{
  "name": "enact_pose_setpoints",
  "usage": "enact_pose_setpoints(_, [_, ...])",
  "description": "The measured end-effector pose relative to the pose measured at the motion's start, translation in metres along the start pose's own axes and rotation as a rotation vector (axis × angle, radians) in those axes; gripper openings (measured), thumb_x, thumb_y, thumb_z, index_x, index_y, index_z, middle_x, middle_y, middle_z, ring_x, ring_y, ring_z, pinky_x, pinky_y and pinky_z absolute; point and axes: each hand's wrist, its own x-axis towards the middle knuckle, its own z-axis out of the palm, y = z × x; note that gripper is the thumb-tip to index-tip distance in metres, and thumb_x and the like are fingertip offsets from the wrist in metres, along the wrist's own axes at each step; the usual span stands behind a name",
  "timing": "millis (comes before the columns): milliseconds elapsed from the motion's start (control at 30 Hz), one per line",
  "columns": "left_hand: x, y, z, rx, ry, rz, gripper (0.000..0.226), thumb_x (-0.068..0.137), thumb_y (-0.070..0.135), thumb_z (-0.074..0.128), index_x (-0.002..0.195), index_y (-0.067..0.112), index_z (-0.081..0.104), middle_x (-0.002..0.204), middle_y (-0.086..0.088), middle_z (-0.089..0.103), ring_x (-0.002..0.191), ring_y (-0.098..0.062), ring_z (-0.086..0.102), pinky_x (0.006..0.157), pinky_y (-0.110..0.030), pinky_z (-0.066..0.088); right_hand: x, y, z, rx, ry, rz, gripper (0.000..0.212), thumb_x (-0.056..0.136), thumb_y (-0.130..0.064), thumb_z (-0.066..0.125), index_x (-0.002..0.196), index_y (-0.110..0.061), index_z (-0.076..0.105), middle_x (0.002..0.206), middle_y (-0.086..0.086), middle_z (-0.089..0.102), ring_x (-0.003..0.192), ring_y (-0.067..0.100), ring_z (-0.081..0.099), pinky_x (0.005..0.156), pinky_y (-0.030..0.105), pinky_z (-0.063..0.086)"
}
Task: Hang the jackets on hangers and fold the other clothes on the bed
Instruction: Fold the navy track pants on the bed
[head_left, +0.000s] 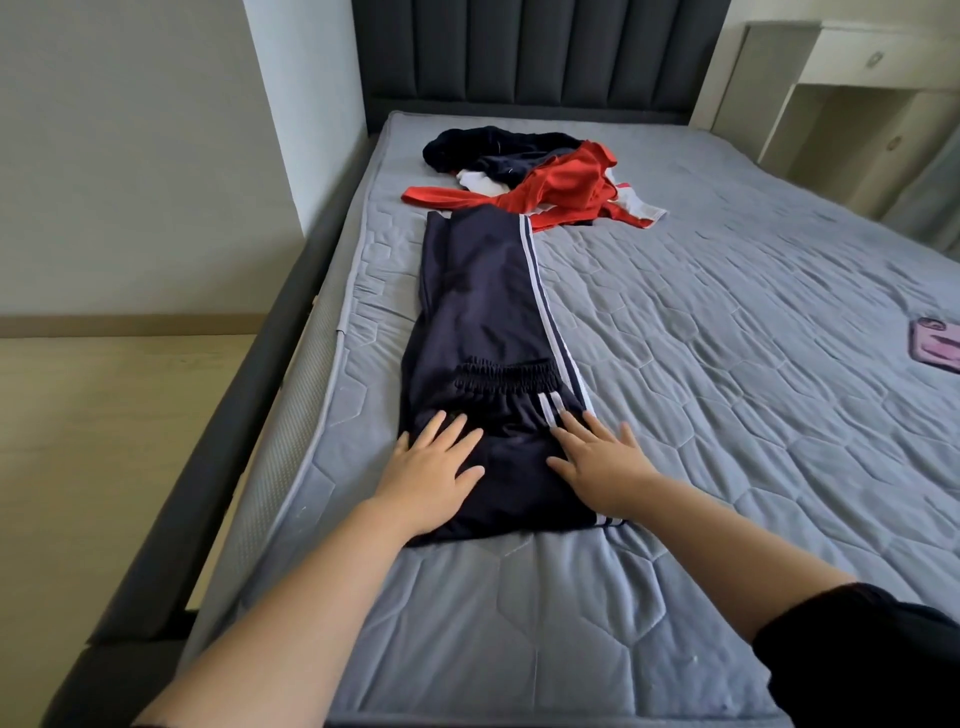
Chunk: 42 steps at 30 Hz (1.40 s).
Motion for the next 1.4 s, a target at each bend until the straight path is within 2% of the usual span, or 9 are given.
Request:
enact_pose_setpoints(100, [0.002, -0.001, -0.002, -0.008, 0.045, 0.019, 0.056, 0.099, 0.051, 0.025, 0.151, 0.034, 0.011, 0.160, 0.010, -0.001, 0.147, -0.013, -0.009, 0.117, -0.048, 0.005, -0.001, -0.003, -0.006, 0.022, 0.157, -0.138, 0.071, 0.095, -0.062, 0.028, 0.153, -0.024, 0.016, 0.162, -0.002, 0.003, 0.148, 0.015, -0.007, 0.117, 0.042, -0.006])
enact_pose_setpoints(267, [-0.001, 0.004, -0.012, 0.021, 0.010, 0.000, 0.058, 0.099, 0.050, 0.028, 0.151, 0.033, 0.011, 0.161, 0.008, -0.003, 0.146, -0.015, -0.012, 0.116, -0.051, 0.000, -0.018, -0.020, -0.002, -0.225, -0.012, -0.279, 0.100, 0.077, -0.067, 0.055, 0.153, -0.021, 0.008, 0.161, 0.004, 0.005, 0.148, 0.020, 0.004, 0.117, 0.048, 0.003])
enact_pose_setpoints(467, [-0.009, 0.006, -0.034, 0.017, -0.177, 0.201, 0.098, 0.075, 0.071, 0.051, 0.151, 0.037, -0.002, 0.160, 0.010, -0.005, 0.146, -0.012, -0.013, 0.117, -0.047, -0.003, -0.026, -0.014, -0.008, -0.428, 0.200, -0.336, 0.046, 0.076, -0.008, 0.052, 0.120, -0.013, 0.041, 0.108, 0.008, 0.056, 0.103, 0.029, 0.054, 0.096, 0.041, 0.038])
enact_pose_setpoints(567, [-0.021, 0.014, -0.033, 0.161, -0.183, 0.218, 0.089, 0.078, 0.032, 0.061, 0.151, 0.030, 0.011, 0.155, -0.001, 0.025, 0.143, -0.023, 0.023, 0.117, -0.042, 0.021, -0.030, -0.022, -0.018, -0.260, 0.158, -0.279, 0.031, 0.077, -0.003, 0.050, 0.105, -0.014, 0.044, 0.094, 0.008, 0.061, 0.089, 0.032, 0.059, 0.066, 0.038, 0.044])
enact_pose_setpoints(700, [-0.029, 0.024, -0.056, 0.027, -0.069, 0.209, 0.048, 0.075, 0.006, 0.051, 0.117, 0.030, 0.058, 0.100, -0.001, 0.067, 0.094, -0.024, 0.061, 0.077, -0.030, 0.048, -0.028, -0.030, -0.045, -0.097, 0.038, -0.173, 0.033, 0.076, -0.006, 0.050, 0.105, -0.018, 0.060, 0.095, 0.005, 0.062, 0.085, 0.027, 0.057, 0.056, 0.021, 0.036])
enact_pose_setpoints(833, [-0.033, 0.013, -0.092, -0.428, -0.474, 0.263, 0.024, 0.072, -0.004, 0.053, 0.088, 0.011, 0.062, 0.068, 0.011, 0.061, 0.062, -0.005, 0.055, 0.055, -0.017, 0.041, -0.032, -0.023, -0.066, 0.229, -0.290, -0.084, 0.021, 0.064, 0.005, 0.049, 0.073, -0.010, 0.060, 0.062, 0.002, 0.053, 0.058, 0.020, 0.049, 0.039, 0.017, 0.030])
enact_pose_setpoints(967, [-0.042, -0.006, -0.105, -0.784, -0.787, 0.402, 0.035, 0.082, -0.011, 0.059, 0.111, 0.008, 0.060, 0.100, 0.009, 0.069, 0.093, -0.006, 0.064, 0.082, -0.021, 0.049, -0.046, -0.016, -0.081, 0.427, -0.582, -0.030, 0.031, 0.052, 0.005, 0.057, 0.078, -0.013, 0.061, 0.065, 0.002, 0.058, 0.053, 0.015, 0.053, 0.040, 0.011, 0.034])
enact_pose_setpoints(1167, [-0.048, -0.039, -0.089, -1.530, -0.565, 0.272, 0.080, 0.048, 0.039, 0.093, 0.119, 0.019, 0.064, 0.108, 0.001, 0.070, 0.099, -0.012, 0.066, 0.084, -0.026, 0.053, -0.044, 0.015, -0.101, 0.767, -0.120, -0.025, 0.037, 0.036, -0.005, 0.047, 0.068, 0.002, 0.062, 0.051, 0.004, 0.048, 0.045, 0.016, 0.045, 0.042, 0.016, 0.030])
enact_pose_setpoints(1400, [-0.029, -0.004, -0.069, -1.217, -0.014, 0.016, 0.046, 0.074, -0.010, 0.071, 0.098, 0.027, 0.062, 0.083, 0.022, 0.071, 0.082, 0.006, 0.065, 0.073, -0.009, 0.049, -0.035, 0.031, -0.109, 1.074, 0.196, -0.051, 0.032, 0.043, -0.006, 0.049, 0.070, -0.005, 0.067, 0.059, 0.009, 0.049, 0.054, 0.020, 0.044, 0.051, 0.024, 0.033])
